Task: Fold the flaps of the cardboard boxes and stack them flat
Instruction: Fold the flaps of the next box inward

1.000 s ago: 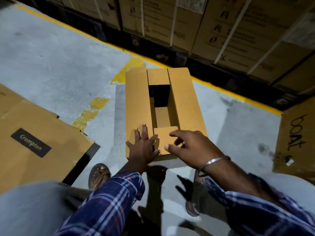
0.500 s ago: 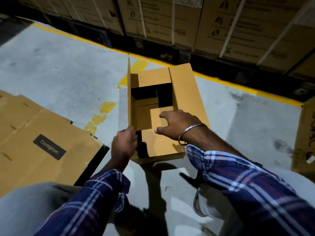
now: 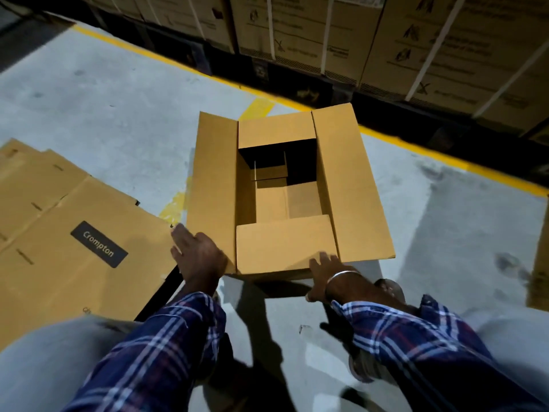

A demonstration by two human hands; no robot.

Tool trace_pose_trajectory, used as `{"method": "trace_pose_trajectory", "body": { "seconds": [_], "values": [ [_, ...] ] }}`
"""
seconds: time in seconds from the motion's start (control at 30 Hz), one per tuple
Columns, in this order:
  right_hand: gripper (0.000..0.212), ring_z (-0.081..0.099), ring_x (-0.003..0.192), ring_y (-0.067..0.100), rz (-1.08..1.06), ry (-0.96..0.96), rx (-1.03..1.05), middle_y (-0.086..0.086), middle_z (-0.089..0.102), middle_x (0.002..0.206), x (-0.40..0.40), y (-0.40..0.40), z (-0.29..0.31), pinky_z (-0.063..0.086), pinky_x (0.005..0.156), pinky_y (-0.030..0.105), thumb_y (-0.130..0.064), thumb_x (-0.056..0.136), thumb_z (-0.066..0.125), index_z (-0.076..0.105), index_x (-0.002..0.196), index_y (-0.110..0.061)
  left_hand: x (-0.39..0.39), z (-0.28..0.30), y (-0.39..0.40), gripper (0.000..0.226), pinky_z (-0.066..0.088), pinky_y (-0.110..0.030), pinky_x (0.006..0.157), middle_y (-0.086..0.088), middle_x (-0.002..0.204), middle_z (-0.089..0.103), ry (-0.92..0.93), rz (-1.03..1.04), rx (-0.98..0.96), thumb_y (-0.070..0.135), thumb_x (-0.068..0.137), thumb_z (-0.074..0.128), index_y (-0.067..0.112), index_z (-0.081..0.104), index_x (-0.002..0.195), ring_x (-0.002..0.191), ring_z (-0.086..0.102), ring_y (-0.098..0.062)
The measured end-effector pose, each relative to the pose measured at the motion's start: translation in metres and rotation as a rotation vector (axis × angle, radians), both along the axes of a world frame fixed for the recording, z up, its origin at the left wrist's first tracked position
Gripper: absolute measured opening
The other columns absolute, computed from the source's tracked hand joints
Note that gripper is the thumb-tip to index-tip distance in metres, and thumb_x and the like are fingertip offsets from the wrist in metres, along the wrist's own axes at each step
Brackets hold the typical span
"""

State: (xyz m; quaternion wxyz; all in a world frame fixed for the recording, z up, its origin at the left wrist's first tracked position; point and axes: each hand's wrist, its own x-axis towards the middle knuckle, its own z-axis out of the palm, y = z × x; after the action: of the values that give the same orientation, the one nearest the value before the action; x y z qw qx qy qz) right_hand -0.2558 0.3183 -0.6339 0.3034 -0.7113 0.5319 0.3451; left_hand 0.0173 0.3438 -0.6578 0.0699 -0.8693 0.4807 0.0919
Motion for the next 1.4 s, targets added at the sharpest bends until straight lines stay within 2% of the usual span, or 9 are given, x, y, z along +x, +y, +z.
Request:
{"method": "trace_pose_trajectory", "body": {
  "seconds": [0.17, 0.27, 0.47, 0.67, 0.9, 1.07, 1.13, 1.27, 1.4],
  "values": [
    [0.112, -0.004, 0.156, 0.033, -0.066, 0.027, 0.006, 0.01, -0.015, 0.169, -0.009, 0.01, -0.03, 0.019, 0.119, 0.066, -0.057, 0.086, 0.071, -0.003, 0.162, -0.019, -0.01, -0.034, -0.016, 0.101, 0.027, -0.054, 0.122, -0.028, 0.167, 0.008, 0.392, 0.076, 0.119, 0.073, 0.094, 0.047, -0.006, 0.03, 0.153, 0.154, 0.016, -0.043],
    [0.116, -0.01, 0.156, 0.034, -0.093, -0.003, 0.021, 0.007, -0.02, 0.168, -0.008, 0.009, -0.04, 0.019, 0.117, 0.069, -0.059, 0.084, 0.071, -0.009, 0.162, -0.026, -0.015, -0.044, -0.028, 0.11, 0.035, -0.052, 0.115, -0.025, 0.163, 0.026, 0.683, 0.227, 0.162, 0.085, 0.086, 0.045, -0.001, 0.034, 0.154, 0.147, 0.032, -0.043],
    [0.109, -0.019, 0.152, 0.042, -0.076, -0.113, -0.022, 0.011, -0.024, 0.167, -0.011, 0.012, -0.062, 0.011, 0.124, 0.055, -0.052, 0.091, 0.065, -0.015, 0.161, -0.023, -0.019, -0.063, -0.036, 0.069, 0.055, -0.041, 0.086, -0.004, 0.129, 0.062, 1.121, 0.479, 0.147, 0.06, 0.084, 0.075, 0.017, 0.051, 0.132, 0.108, 0.064, -0.026],
    [0.097, -0.023, 0.153, 0.034, -0.136, -0.252, -0.095, 0.01, -0.024, 0.167, -0.015, 0.018, -0.075, 0.004, 0.125, 0.043, -0.04, 0.097, 0.058, -0.012, 0.162, -0.021, -0.025, -0.072, -0.037, 0.036, 0.062, -0.041, 0.074, -0.01, 0.118, 0.062, 0.869, 0.325, 0.121, 0.013, 0.087, 0.059, 0.013, 0.054, 0.123, 0.101, 0.063, -0.029],
    [0.094, -0.023, 0.153, 0.032, -0.192, -0.21, -0.177, 0.007, -0.028, 0.166, -0.002, 0.02, -0.069, 0.01, 0.126, 0.048, -0.025, 0.098, 0.055, -0.013, 0.161, -0.023, -0.032, -0.07, -0.03, 0.053, 0.057, -0.049, 0.094, -0.016, 0.135, 0.06, 0.701, 0.359, -0.121, 0.038, 0.099, 0.064, 0.013, 0.043, 0.14, 0.116, 0.062, -0.039],
    [0.067, 0.033, 0.146, 0.036, -0.249, -0.167, -0.098, 0.012, 0.023, 0.164, 0.027, -0.006, -0.016, 0.039, 0.111, 0.049, -0.04, 0.094, 0.059, 0.033, 0.154, -0.023, -0.042, -0.056, -0.05, 0.067, 0.034, -0.046, 0.121, -0.011, 0.161, 0.039, 0.426, -0.139, -0.395, 0.028, 0.099, 0.065, 0.017, 0.032, 0.156, 0.151, 0.031, -0.029],
    [0.048, 0.056, 0.122, 0.032, -0.199, -0.206, -0.099, 0.008, 0.055, 0.14, 0.041, -0.019, 0.024, 0.045, 0.091, 0.039, -0.047, 0.093, 0.059, 0.054, 0.136, -0.027, -0.051, -0.049, -0.065, 0.059, 0.046, -0.046, 0.109, -0.013, 0.144, 0.056, 0.461, -0.339, -0.245, 0.037, 0.1, 0.06, 0.018, 0.039, 0.151, 0.135, 0.052, -0.032],
    [0.047, 0.06, 0.117, 0.032, -0.141, -0.342, -0.276, 0.003, 0.062, 0.133, 0.054, -0.033, 0.107, 0.037, 0.079, 0.036, -0.052, 0.092, 0.058, 0.054, 0.136, -0.035, -0.06, -0.035, -0.087, 0.046, 0.05, -0.043, 0.093, -0.017, 0.123, 0.068, 0.325, -0.558, 0.105, 0.046, 0.099, 0.054, 0.015, 0.057, 0.133, 0.112, 0.064, -0.037],
    [0.053, 0.056, 0.124, 0.032, -0.083, -0.319, -0.393, 0.002, 0.058, 0.14, 0.027, -0.024, 0.164, 0.044, 0.086, 0.04, -0.057, 0.094, 0.054, 0.048, 0.142, -0.034, -0.062, -0.011, -0.082, 0.038, 0.05, -0.037, 0.078, -0.004, 0.097, 0.071, 0.344, -0.461, -0.065, 0.054, 0.102, 0.047, 0.024, 0.068, 0.106, 0.085, 0.064, -0.024]
  ]
}}
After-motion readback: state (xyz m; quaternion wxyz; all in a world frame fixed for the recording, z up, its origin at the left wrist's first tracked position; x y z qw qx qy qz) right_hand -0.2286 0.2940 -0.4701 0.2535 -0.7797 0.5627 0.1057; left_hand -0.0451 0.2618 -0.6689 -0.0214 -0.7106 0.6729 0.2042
